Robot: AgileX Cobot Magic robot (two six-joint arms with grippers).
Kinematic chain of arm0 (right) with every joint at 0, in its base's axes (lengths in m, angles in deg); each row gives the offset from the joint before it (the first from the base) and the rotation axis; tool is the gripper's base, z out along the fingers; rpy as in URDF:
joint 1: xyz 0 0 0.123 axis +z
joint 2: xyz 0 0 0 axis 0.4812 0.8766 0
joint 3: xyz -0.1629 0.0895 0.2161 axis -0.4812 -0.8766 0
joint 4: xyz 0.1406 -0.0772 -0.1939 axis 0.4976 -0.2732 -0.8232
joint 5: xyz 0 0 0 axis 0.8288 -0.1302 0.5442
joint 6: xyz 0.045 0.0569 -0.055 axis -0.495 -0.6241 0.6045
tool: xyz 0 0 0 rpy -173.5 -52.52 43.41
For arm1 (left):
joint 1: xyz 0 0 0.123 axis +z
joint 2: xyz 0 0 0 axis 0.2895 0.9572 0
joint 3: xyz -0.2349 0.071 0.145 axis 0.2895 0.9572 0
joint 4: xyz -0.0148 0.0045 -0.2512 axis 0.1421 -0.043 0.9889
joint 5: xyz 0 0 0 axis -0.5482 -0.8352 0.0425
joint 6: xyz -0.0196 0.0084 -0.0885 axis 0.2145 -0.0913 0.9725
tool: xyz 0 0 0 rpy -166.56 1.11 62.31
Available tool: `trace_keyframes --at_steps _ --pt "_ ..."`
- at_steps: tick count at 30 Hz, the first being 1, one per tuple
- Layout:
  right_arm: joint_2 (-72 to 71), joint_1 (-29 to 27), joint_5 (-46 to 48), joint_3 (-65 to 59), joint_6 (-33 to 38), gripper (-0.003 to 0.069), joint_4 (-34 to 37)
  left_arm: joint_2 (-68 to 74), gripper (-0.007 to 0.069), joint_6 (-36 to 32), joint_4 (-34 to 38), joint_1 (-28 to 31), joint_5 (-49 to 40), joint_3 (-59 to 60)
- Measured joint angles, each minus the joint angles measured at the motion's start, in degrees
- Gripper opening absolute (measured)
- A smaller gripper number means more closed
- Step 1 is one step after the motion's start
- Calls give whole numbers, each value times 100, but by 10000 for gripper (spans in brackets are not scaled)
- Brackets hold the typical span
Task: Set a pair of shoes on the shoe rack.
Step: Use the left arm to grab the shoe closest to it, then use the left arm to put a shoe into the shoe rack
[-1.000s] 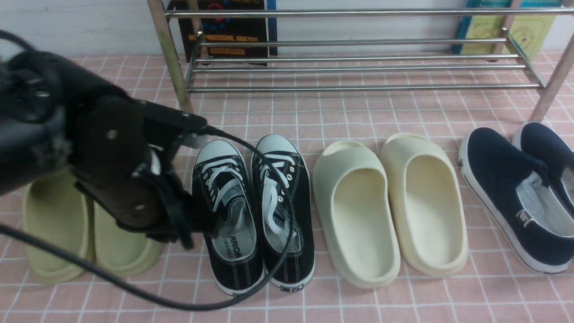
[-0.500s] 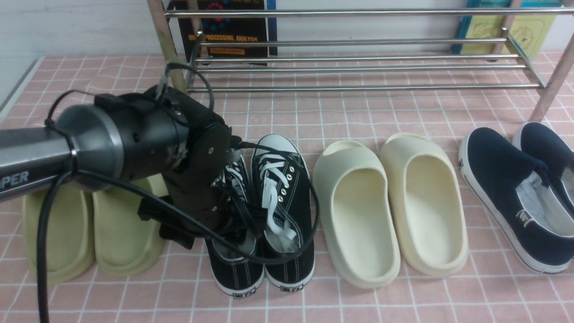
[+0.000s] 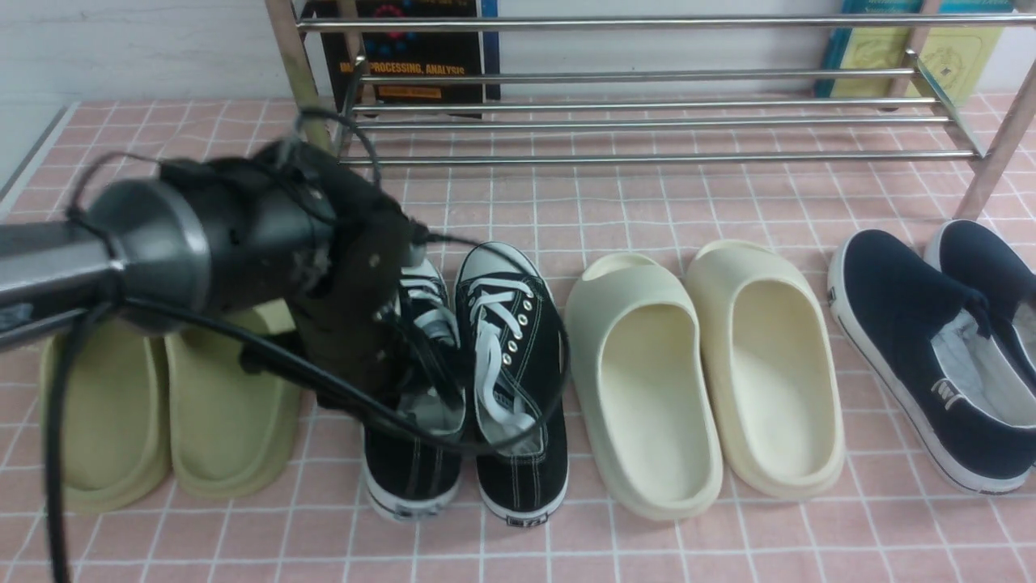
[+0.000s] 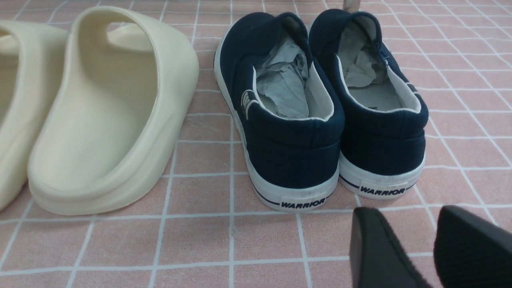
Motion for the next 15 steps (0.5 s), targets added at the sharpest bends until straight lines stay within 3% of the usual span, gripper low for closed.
trace_keyframes --at_steps 3,10,15 --pt "0 0 0 0 0 240 0 -236 17 -120 74 119 -164 -301" --pt "0 0 0 0 0 240 0 -371 18 -1185 1049 1008 -372 -1360" --pt "0 0 0 0 0 240 0 -6 18 -1417 1239 1428 -278 -1856"
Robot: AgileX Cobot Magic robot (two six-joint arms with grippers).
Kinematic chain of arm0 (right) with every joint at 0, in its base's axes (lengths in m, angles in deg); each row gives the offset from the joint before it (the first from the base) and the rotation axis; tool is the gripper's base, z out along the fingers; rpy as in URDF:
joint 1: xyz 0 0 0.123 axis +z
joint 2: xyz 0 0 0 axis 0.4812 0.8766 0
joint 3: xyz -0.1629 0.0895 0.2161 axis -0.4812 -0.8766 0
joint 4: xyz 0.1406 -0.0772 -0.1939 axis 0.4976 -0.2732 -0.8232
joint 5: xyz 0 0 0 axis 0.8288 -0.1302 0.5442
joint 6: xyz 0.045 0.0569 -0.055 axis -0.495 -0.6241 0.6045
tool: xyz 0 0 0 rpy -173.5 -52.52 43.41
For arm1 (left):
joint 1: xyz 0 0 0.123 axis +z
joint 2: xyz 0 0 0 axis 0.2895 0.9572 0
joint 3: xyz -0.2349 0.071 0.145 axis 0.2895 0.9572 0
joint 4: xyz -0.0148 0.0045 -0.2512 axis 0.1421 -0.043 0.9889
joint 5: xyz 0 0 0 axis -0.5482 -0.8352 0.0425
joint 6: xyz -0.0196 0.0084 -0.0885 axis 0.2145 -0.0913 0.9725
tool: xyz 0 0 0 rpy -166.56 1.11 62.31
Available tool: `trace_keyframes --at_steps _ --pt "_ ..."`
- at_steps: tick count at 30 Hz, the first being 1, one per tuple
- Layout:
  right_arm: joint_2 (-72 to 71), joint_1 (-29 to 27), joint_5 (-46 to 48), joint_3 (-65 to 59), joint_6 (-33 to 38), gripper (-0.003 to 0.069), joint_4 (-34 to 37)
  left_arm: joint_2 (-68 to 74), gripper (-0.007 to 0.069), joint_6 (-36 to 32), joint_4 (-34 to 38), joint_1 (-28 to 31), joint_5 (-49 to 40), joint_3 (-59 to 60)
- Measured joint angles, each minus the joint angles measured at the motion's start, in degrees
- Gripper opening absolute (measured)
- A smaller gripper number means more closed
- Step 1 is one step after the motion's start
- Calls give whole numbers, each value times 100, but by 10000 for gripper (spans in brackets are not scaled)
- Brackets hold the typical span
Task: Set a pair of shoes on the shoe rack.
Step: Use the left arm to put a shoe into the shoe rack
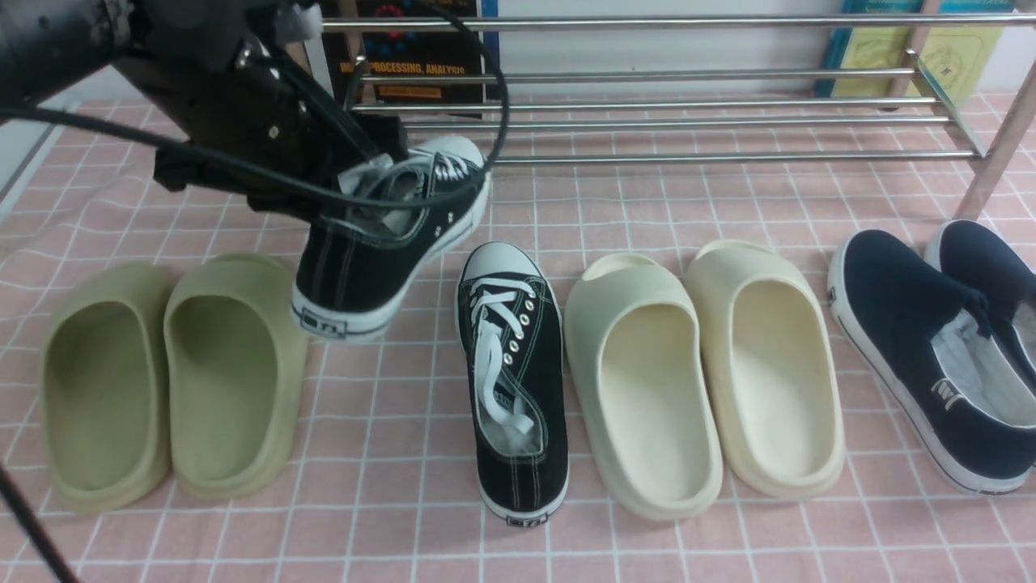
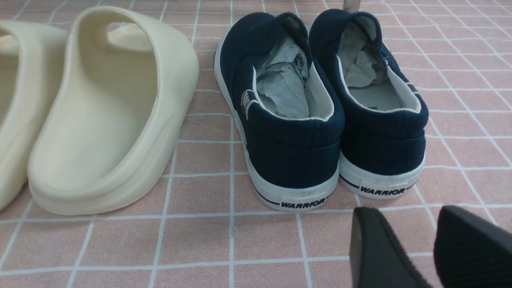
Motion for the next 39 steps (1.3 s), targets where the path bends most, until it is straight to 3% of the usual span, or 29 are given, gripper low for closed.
trace_keyframes --at_steps 15,30,36,39 --pt "0 0 0 0 0 240 0 1805 22 -184 88 103 1079 -2003" --pt "0 0 0 0 0 240 0 2796 41 58 -43 103 2788 -2476" --pt "0 0 0 0 0 240 6 2986 124 76 -194 110 2857 -2486" --pt "0 0 0 0 0 240 6 2949 244 82 -267 110 2788 -2507"
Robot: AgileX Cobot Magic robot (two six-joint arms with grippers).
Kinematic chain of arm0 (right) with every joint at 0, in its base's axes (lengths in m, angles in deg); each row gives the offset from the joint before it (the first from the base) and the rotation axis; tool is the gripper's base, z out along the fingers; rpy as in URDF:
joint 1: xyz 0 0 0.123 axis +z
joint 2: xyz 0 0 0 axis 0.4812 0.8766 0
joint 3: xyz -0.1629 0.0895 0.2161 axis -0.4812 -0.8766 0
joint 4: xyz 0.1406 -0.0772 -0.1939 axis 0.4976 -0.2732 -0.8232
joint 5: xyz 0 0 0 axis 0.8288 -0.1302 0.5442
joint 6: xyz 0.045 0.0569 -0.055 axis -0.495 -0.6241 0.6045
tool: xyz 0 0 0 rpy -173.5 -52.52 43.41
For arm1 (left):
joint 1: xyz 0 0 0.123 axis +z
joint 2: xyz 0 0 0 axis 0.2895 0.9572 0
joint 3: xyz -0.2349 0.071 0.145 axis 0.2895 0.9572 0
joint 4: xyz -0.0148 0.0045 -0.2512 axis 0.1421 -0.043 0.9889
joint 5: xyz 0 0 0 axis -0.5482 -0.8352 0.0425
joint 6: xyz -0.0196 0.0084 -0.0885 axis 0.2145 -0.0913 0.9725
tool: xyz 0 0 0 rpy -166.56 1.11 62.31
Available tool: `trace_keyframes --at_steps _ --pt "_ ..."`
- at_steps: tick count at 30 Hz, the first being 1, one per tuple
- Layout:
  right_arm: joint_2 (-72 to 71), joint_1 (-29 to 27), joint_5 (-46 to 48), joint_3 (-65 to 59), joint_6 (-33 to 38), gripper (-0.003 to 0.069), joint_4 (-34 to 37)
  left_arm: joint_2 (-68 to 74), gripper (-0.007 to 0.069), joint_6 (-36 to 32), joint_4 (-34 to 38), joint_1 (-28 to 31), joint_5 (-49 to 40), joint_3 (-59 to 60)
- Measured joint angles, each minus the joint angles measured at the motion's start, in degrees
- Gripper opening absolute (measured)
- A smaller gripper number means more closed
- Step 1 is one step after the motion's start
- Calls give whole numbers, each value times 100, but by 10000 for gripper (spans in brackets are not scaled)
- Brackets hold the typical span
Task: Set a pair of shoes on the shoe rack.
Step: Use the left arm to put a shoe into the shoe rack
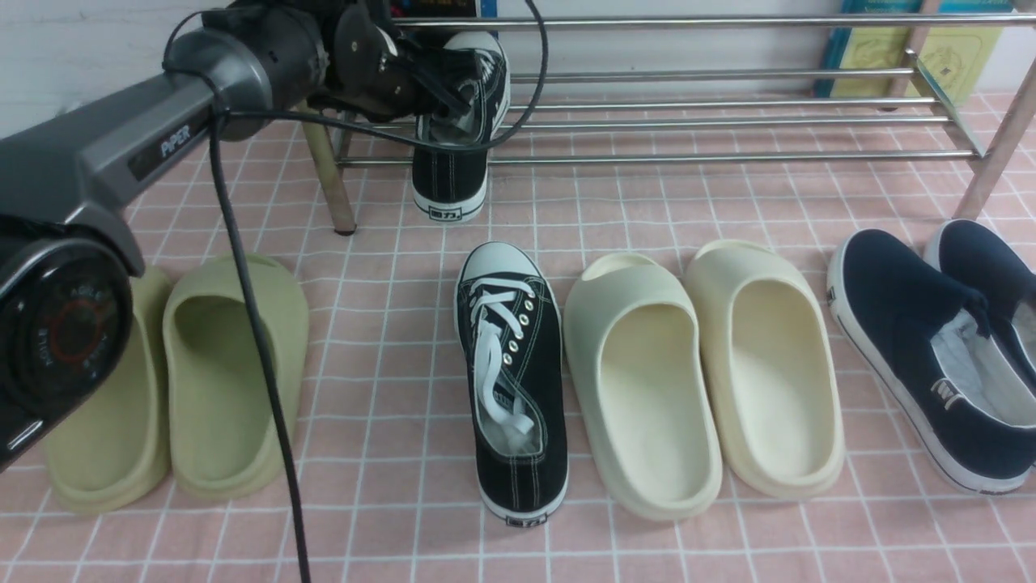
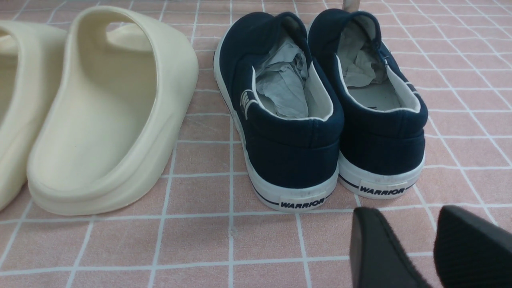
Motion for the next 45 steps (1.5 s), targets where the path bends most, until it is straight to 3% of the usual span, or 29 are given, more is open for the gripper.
trace_keyframes --at_steps 3,8,10,12,16,21,28,36,45 --pt "0 0 0 0 0 240 0 -206 333 0 -1 4 -421 0" --pt "0 0 0 0 0 240 -6 -909 351 -326 -54 4 -1553 -5" --pt "0 0 0 0 0 240 -6 -1114 303 -707 -54 4 -2117 -42" --pt "0 0 0 0 0 240 -6 -1223 196 -1047 -35 4 -2808 -57" --pt "0 0 0 0 0 240 -6 -1174 44 -1392 318 4 -3291 173" --pt "0 0 0 0 0 240 -6 -881 2 -1827 862 -137 -2832 830" --pt "0 0 0 0 0 240 -6 -436 2 -1678 932 -312 -1682 880" --pt "0 0 0 0 0 240 -6 49 2 -963 605 -335 -1966 -68" --pt "0 0 0 0 0 240 -6 263 9 -914 431 -353 -2577 -626"
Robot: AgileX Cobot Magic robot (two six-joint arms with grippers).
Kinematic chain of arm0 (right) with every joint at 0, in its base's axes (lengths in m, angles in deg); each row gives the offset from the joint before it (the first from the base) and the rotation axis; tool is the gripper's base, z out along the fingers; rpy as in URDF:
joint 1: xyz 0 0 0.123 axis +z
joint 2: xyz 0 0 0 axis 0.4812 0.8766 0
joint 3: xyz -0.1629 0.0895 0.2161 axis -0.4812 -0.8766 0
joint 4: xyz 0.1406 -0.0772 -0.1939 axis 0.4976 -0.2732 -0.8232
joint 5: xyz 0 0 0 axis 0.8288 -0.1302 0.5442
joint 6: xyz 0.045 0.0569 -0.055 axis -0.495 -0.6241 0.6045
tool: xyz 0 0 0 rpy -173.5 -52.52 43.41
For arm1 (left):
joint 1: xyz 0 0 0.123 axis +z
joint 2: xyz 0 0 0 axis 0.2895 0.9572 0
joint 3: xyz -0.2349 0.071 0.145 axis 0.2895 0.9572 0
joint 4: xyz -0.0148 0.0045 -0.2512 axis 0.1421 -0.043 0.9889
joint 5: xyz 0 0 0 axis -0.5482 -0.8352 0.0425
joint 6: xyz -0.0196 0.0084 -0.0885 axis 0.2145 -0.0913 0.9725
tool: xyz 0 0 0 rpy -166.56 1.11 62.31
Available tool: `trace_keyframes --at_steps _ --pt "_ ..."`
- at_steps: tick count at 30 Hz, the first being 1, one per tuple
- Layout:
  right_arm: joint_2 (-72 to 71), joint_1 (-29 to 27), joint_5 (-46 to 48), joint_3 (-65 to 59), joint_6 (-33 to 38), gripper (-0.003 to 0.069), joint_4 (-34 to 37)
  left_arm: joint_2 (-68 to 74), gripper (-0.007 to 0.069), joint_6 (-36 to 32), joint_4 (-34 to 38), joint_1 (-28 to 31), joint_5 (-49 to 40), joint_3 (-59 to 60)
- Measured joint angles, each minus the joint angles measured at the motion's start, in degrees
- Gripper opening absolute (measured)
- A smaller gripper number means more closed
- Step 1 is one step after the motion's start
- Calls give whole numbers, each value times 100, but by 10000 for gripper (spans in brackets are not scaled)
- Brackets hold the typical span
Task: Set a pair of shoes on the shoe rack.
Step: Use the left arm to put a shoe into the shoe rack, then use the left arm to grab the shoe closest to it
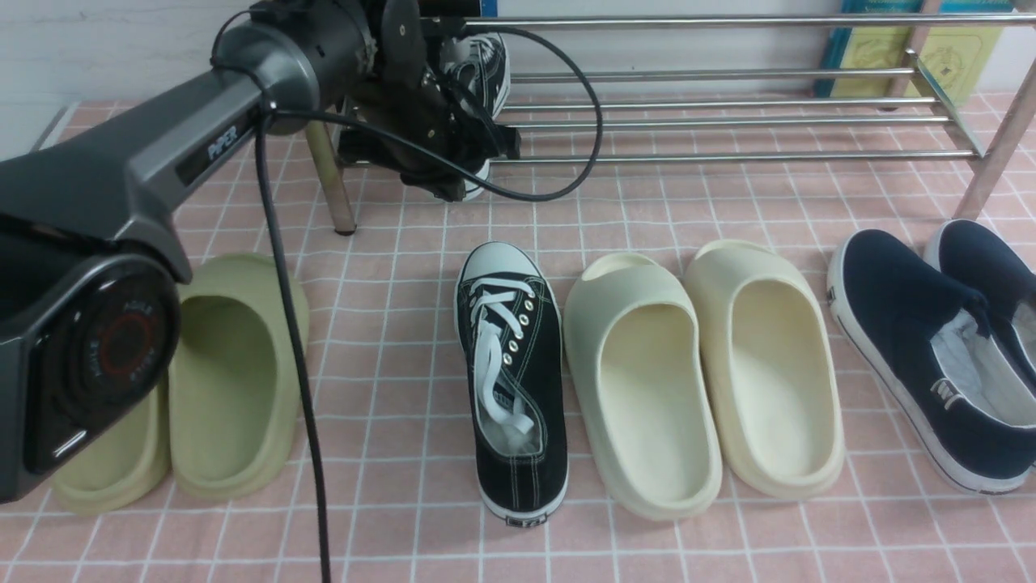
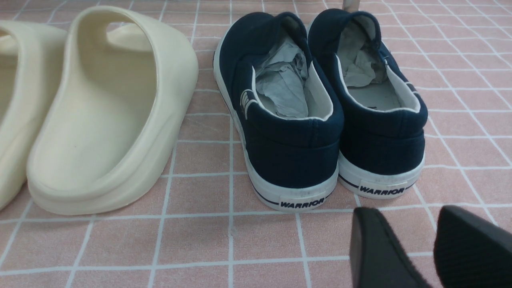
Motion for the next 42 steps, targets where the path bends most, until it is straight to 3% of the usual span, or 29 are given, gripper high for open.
trace_keyframes --at_steps 6,10,16,23,28,35,42 --pt "0 0 0 0 0 240 0 -382 81 -134 -185 5 -206 -18" --pt "0 0 0 0 0 240 0 -1278 243 -383 -260 5 -820 -99" --pt "0 0 0 0 0 240 0 -1993 397 -748 -277 5 -2015 -71" --pt "0 0 0 0 0 240 0 -2508 414 -805 -308 -455 -2015 1285" --pt "0 0 0 0 0 240 0 -2934 415 -486 -207 -1280 -1841 2859" --pt "0 0 0 0 0 240 0 -2971 415 478 -196 -1717 -444 4469" --pt "0 0 0 0 0 240 0 -2749 415 1199 -491 -1716 504 4867"
